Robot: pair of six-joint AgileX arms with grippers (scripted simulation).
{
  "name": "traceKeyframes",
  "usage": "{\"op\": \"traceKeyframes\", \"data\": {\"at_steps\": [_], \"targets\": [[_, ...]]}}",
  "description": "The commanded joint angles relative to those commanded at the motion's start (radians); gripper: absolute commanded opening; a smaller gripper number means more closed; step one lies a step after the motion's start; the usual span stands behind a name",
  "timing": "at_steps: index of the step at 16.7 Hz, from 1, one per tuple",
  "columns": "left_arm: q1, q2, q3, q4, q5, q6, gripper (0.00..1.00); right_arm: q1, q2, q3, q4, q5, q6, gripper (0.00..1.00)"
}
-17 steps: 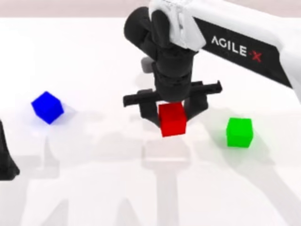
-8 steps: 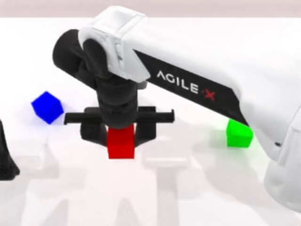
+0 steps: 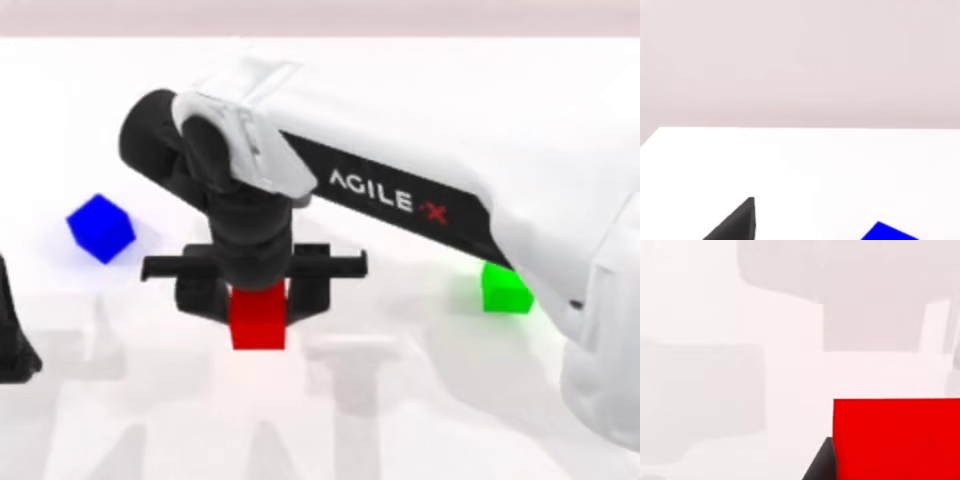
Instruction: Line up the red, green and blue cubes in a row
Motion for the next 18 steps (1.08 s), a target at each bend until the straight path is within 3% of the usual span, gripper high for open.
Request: {"op": "traceKeyframes", "data": {"at_steps": [5, 9, 18], "targets": [[0.000, 0.000, 0.000, 0.000, 0.000, 0.000, 1.00, 0.009, 0.010, -0.150, 0.157, 0.000, -0.002, 0.00], [0.000, 0.000, 0.000, 0.000, 0.000, 0.000, 1.00, 0.010, 0.010, -0.158, 0.166, 0.001, -0.002, 0.00], [0.000, 0.000, 0.000, 0.000, 0.000, 0.000, 1.00, 0.010, 0.010, -0.158, 0.166, 0.001, -0.002, 0.68]]}}
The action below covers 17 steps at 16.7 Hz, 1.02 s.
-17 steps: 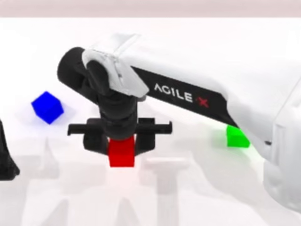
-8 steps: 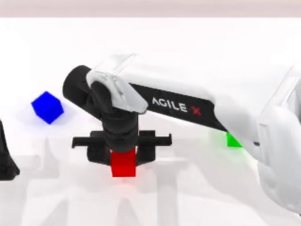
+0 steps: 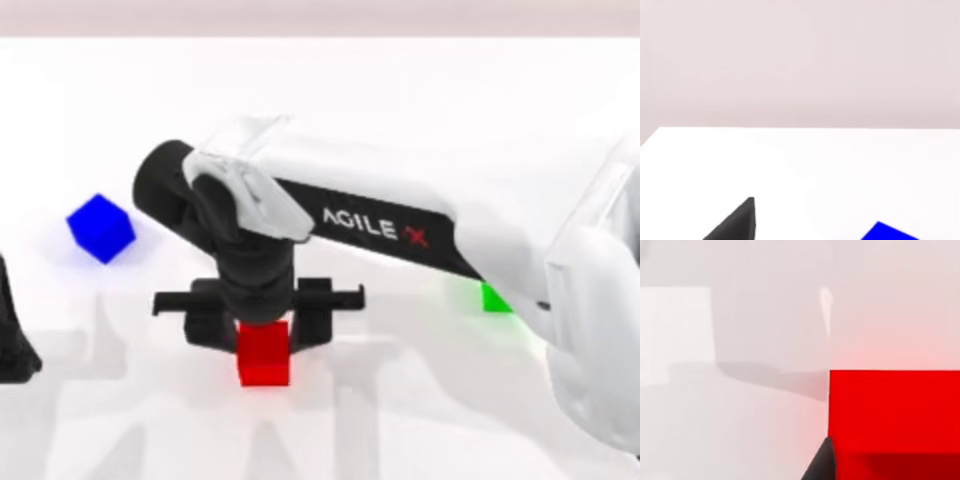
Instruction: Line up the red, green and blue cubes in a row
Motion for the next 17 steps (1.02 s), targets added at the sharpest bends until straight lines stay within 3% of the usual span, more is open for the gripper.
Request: {"op": "traceKeyframes", "data": {"at_steps": [4, 5, 14, 17], "targets": [[0.000, 0.000, 0.000, 0.000, 0.000, 0.000, 1.00, 0.000, 0.000, 0.000, 0.000, 0.000, 0.000, 0.98], [0.000, 0.000, 0.000, 0.000, 0.000, 0.000, 1.00, 0.000, 0.000, 0.000, 0.000, 0.000, 0.000, 1.00], [0.000, 0.000, 0.000, 0.000, 0.000, 0.000, 1.00, -0.002, 0.000, 0.003, -0.004, 0.000, 0.000, 1.00], [0.000, 0.000, 0.000, 0.000, 0.000, 0.000, 1.00, -0.003, 0.000, 0.075, -0.076, 0.001, 0.007, 1.00]]}}
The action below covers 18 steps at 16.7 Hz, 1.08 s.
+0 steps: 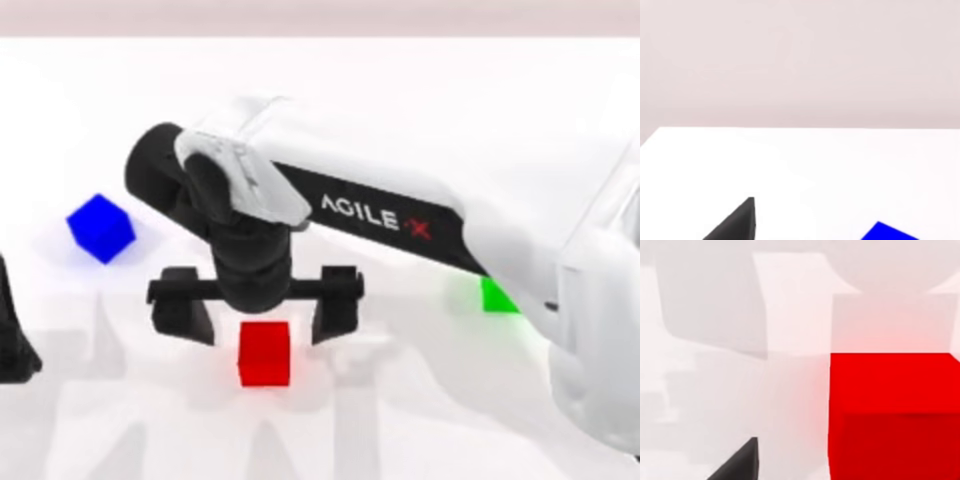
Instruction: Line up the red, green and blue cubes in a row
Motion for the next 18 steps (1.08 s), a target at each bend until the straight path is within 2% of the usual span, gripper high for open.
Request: {"op": "traceKeyframes", "data": {"at_steps": [5, 11, 14, 18], "targets": [[0.000, 0.000, 0.000, 0.000, 0.000, 0.000, 1.00, 0.011, -0.012, 0.165, -0.179, -0.001, -0.005, 1.00], [0.000, 0.000, 0.000, 0.000, 0.000, 0.000, 1.00, -0.008, -0.024, 0.159, -0.180, -0.001, -0.018, 1.00], [0.000, 0.000, 0.000, 0.000, 0.000, 0.000, 1.00, -0.094, -0.088, 0.059, -0.135, -0.004, -0.086, 1.00], [0.000, 0.000, 0.000, 0.000, 0.000, 0.000, 1.00, -0.276, -0.222, -0.198, -0.040, -0.012, -0.239, 1.00]]}}
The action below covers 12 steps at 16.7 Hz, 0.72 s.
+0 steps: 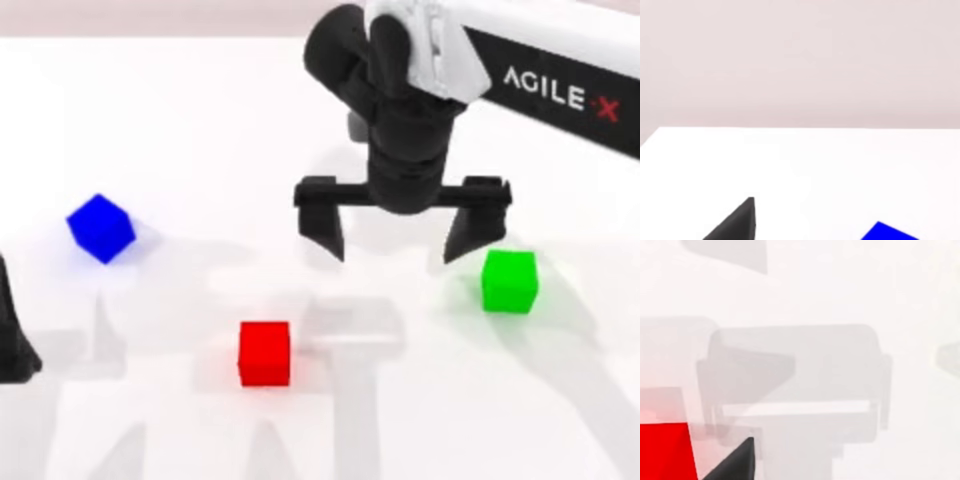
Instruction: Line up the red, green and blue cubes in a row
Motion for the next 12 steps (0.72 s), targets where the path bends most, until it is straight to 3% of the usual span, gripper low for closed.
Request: {"op": "traceKeyframes", "data": {"at_steps": [6, 12], "targets": [[0.000, 0.000, 0.000, 0.000, 0.000, 0.000, 1.00, -0.236, -0.174, -0.306, 0.124, -0.009, -0.207, 1.00], [0.000, 0.000, 0.000, 0.000, 0.000, 0.000, 1.00, -0.251, -0.183, -0.325, 0.135, -0.009, -0.223, 1.00]]}}
